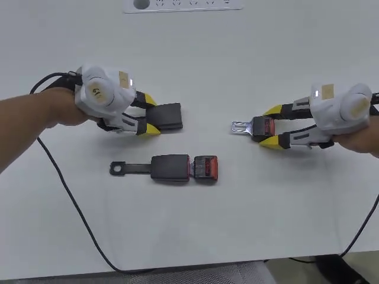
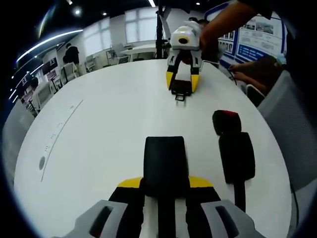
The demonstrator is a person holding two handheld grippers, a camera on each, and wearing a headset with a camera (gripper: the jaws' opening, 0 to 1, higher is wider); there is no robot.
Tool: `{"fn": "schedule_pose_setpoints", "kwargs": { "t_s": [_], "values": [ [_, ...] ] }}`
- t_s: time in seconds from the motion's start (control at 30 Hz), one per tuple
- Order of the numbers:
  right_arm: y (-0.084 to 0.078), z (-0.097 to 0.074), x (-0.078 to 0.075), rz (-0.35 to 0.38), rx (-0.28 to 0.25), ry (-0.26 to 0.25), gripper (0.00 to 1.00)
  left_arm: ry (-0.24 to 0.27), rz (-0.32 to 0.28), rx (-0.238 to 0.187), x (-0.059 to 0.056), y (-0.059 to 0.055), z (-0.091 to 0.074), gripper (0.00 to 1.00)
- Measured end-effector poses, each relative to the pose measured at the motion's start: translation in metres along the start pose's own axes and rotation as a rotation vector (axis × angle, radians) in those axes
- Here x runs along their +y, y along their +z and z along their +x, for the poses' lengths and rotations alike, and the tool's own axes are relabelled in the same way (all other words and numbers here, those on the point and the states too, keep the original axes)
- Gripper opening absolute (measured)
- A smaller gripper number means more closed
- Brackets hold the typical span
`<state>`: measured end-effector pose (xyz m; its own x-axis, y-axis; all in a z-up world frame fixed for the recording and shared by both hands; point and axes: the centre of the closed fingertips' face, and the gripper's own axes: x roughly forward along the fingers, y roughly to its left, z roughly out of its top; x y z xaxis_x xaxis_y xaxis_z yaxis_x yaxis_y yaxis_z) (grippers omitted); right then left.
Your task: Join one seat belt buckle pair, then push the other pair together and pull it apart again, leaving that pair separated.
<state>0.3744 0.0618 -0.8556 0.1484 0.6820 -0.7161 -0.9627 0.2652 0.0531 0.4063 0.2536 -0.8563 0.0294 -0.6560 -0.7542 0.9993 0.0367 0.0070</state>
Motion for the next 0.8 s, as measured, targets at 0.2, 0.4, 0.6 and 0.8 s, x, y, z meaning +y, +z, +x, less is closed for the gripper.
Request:
{"fn": "schedule_pose_setpoints", "kwargs": {
  "t_s": [0.2, 0.4, 0.6, 0.8],
  "values": [
    [0.009, 0.008, 0.000, 0.003, -0.015, 0.011, 0.35, -0.022, 0.021, 0.014, 0.000, 0.000, 0.001, 0.33],
    [0.021, 0.019, 0.001, -0.004, -0.023, 0.018, 0.35, -0.028, 0.023, 0.024, 0.002, 0.000, 0.001, 0.33],
    [0.032, 0.031, 0.000, -0.010, -0.034, 0.027, 0.35, -0.035, 0.031, 0.041, 0.003, 0.000, 0.001, 0.33],
    [0.041, 0.042, -0.002, -0.020, -0.034, 0.034, 0.35, -0.038, 0.032, 0.047, 0.004, 0.001, 0.001, 0.33]
  ]
}}
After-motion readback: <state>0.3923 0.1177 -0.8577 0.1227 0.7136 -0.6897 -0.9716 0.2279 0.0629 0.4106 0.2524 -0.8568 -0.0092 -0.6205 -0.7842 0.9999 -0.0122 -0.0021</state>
